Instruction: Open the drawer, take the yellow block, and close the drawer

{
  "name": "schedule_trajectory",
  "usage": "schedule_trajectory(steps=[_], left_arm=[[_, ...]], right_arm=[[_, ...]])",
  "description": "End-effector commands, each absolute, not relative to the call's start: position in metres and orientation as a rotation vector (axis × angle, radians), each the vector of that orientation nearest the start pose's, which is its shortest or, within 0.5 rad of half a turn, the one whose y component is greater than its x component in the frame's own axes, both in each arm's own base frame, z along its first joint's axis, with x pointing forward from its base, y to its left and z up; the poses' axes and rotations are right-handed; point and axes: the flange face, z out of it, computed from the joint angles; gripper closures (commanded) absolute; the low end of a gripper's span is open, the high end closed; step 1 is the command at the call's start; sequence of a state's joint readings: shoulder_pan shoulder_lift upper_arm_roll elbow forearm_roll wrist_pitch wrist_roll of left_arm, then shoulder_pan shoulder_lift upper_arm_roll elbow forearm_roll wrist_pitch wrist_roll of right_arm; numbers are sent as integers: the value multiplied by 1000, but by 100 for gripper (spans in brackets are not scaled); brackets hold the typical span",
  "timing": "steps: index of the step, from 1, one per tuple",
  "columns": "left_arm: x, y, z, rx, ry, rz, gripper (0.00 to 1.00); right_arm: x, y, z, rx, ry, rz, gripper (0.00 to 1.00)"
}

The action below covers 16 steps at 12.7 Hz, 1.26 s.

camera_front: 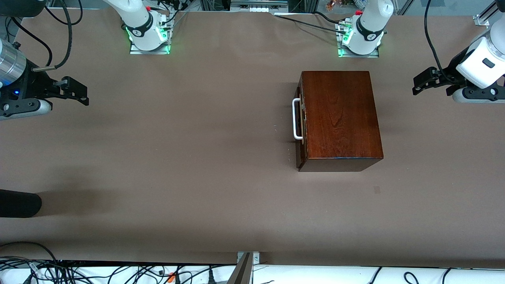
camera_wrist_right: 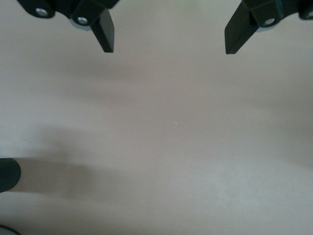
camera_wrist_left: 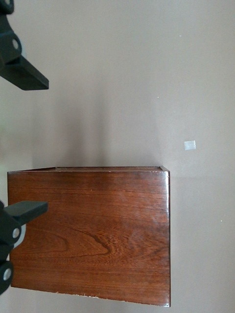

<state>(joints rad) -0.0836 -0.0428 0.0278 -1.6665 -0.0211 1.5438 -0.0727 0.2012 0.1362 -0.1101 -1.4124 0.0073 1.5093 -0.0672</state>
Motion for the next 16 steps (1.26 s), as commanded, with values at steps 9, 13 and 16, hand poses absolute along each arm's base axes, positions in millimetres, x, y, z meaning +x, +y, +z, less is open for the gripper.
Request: schedule_trajectory(steps=[9, 13, 16], left_arm=[[540, -33, 606, -3171, -50, 160, 0], [542, -39, 593, -3167, -33, 231, 0], [537, -66, 586, -3151, 57, 303, 0]], right_arm=[[584, 57, 622, -3125, -231, 57, 0], [584, 57, 622, -3123, -231, 57, 0], [584, 57, 622, -3123, -231, 57, 0]])
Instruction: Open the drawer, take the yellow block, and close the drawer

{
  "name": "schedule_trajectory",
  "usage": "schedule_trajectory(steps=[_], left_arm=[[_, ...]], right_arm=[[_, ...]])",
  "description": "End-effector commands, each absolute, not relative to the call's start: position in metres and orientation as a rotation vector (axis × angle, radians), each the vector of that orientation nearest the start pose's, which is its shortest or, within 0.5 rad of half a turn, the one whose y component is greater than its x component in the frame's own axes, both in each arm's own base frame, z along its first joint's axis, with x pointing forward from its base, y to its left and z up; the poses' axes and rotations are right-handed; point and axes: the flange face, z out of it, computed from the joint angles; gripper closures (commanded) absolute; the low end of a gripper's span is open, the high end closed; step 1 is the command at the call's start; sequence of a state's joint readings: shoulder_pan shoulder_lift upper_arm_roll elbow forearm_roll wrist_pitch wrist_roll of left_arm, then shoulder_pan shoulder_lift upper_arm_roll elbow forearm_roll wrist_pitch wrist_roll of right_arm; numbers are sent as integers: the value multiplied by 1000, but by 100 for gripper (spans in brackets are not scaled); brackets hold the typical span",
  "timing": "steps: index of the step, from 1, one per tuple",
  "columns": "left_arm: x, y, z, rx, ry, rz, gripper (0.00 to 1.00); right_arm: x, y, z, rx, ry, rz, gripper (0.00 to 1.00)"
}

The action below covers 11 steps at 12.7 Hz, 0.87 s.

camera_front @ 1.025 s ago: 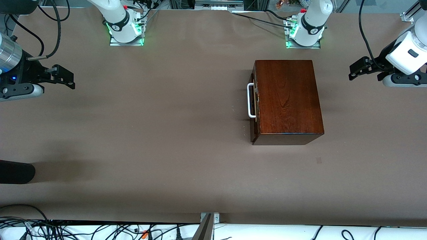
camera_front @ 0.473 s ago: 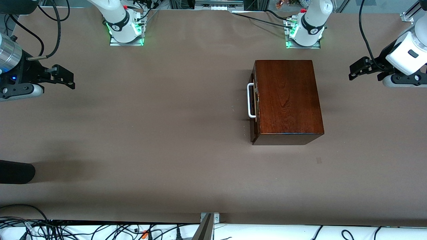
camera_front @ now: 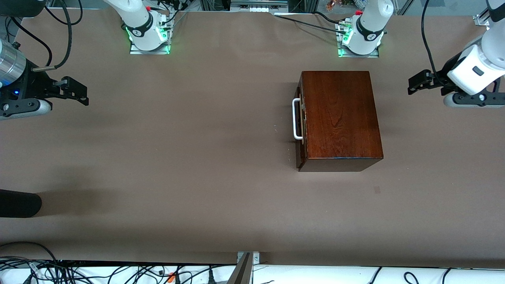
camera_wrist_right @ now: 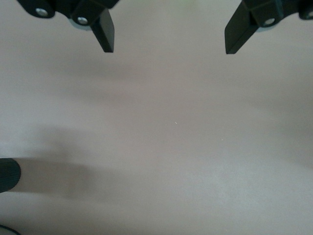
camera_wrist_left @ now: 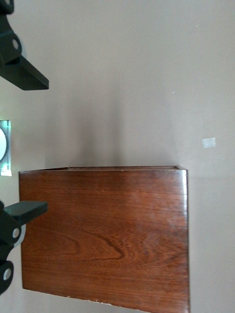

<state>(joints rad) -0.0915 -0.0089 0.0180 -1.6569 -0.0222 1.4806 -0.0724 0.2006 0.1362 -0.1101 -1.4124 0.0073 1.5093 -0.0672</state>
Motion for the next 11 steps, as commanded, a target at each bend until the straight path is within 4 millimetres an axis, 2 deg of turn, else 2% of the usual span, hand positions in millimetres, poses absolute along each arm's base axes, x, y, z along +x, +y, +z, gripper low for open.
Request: schedule_trajectory(steps=[1, 3, 5, 8, 11], left_arm=[[537, -90, 579, -3142, 110, 323, 0], [537, -139, 560, -3126, 222, 365, 0], [539, -196, 537, -3102, 305, 414, 0], [543, -272, 516, -3113, 305, 417, 0], [527, -343, 483, -3066, 297, 356, 0]], right_arm=[[584, 57, 622, -3123, -231, 57, 0], [584, 56, 622, -3123, -231, 57, 0], [584, 56, 622, -3123, -233, 57, 0], [584, 56, 622, -3123, -233, 57, 0], [584, 56, 622, -3123, -233, 57, 0]])
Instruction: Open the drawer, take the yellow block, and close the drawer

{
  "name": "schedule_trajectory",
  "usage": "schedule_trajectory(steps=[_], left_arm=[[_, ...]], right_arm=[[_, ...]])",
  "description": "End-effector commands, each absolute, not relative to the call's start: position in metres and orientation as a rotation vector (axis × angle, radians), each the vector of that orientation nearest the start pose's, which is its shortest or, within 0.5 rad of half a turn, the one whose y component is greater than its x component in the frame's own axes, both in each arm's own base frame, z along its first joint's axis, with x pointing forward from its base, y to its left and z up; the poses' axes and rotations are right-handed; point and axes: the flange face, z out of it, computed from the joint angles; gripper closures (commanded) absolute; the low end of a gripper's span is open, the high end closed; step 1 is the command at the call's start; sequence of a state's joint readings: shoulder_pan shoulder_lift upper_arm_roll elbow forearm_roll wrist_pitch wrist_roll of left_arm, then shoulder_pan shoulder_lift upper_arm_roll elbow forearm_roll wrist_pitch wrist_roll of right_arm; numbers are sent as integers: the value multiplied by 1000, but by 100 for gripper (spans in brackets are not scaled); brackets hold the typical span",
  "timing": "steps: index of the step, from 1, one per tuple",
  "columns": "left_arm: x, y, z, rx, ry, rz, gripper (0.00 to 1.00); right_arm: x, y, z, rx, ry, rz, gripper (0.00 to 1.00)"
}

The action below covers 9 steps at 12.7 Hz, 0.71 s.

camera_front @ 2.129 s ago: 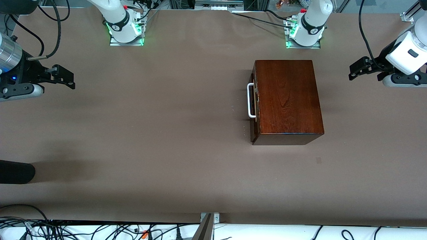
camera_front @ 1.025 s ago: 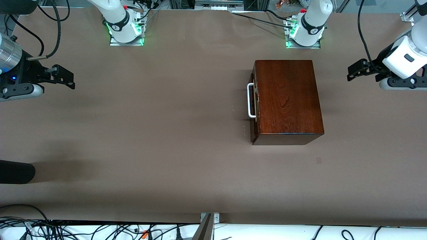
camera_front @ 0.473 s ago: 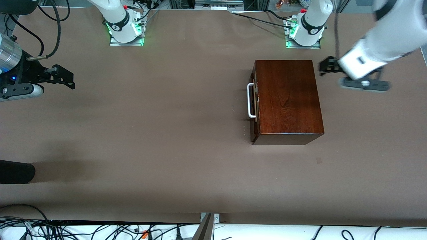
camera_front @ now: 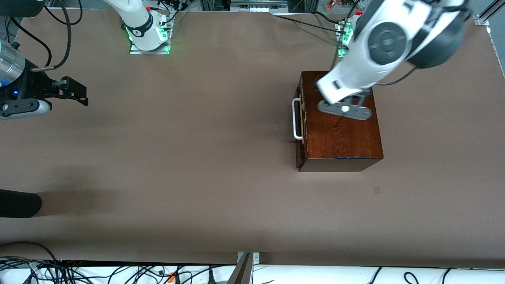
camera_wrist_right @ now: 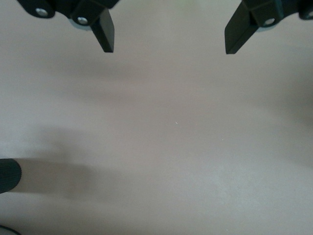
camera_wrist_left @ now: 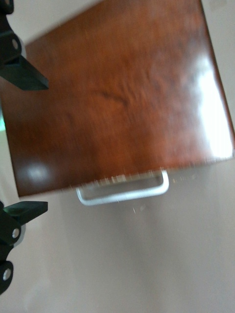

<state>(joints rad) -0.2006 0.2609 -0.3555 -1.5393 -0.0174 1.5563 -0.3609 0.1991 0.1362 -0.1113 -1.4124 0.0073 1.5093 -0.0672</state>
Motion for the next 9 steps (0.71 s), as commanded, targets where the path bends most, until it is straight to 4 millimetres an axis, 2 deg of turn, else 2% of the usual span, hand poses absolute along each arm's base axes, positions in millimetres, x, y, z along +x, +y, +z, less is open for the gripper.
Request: schedule_trajectory(steps=[1, 3, 4, 6, 7, 9], left_arm=[[515, -367, 467, -3012, 333, 348, 0], [498, -407, 433, -2926, 338, 300, 0], [500, -416, 419, -2915, 296, 226, 0], [508, -424, 390, -2924, 235, 188, 0], [507, -430, 380, -2934, 217, 180, 0], [503, -431, 360, -2921, 204, 153, 0]], right_arm=[[584, 56, 622, -3123, -233, 57, 0], [584, 55, 622, -3123, -233, 57, 0], [584, 54, 622, -3125, -233, 59, 0], [584, 54, 622, -3125, -233, 59, 0], [584, 55, 621, -3125, -236, 61, 0], [584, 55, 621, -3123, -233, 61, 0]])
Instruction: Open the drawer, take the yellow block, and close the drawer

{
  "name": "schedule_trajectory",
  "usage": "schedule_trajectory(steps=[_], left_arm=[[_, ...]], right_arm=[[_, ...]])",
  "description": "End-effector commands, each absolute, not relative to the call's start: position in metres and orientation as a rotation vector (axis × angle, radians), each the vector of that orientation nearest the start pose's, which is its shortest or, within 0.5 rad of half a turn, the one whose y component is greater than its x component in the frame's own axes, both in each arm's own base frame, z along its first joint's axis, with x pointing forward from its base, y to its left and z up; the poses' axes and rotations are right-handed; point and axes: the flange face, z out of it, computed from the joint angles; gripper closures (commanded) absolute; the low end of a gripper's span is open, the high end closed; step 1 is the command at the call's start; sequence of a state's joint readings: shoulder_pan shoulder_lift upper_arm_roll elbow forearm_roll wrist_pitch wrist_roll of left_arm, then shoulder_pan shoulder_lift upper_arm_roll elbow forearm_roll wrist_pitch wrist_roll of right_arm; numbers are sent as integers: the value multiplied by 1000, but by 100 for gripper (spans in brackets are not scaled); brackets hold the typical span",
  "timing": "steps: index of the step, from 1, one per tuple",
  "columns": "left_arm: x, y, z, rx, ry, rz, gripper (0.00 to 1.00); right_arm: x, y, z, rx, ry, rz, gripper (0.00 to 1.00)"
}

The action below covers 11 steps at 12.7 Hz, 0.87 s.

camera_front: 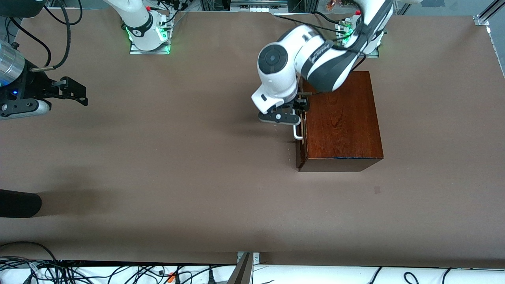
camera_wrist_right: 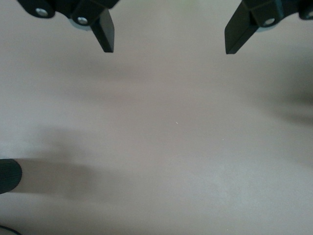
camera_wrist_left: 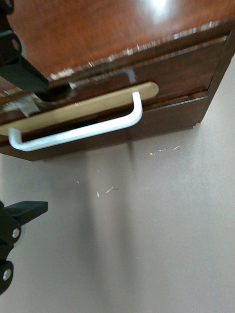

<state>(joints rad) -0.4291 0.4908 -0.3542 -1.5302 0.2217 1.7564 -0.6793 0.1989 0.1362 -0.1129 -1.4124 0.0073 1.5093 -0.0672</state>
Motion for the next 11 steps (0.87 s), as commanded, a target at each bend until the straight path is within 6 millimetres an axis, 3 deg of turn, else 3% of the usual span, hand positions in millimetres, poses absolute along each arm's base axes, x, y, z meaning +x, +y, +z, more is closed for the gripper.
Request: schedule_trajectory(steps=[1, 11], left_arm=[[502, -429, 350, -2912, 216, 138, 0], [492, -423, 314, -2896, 169, 130, 0]], right_arm=[[584, 55, 621, -3125, -233, 61, 0], [584, 51, 621, -3125, -226, 59, 0]])
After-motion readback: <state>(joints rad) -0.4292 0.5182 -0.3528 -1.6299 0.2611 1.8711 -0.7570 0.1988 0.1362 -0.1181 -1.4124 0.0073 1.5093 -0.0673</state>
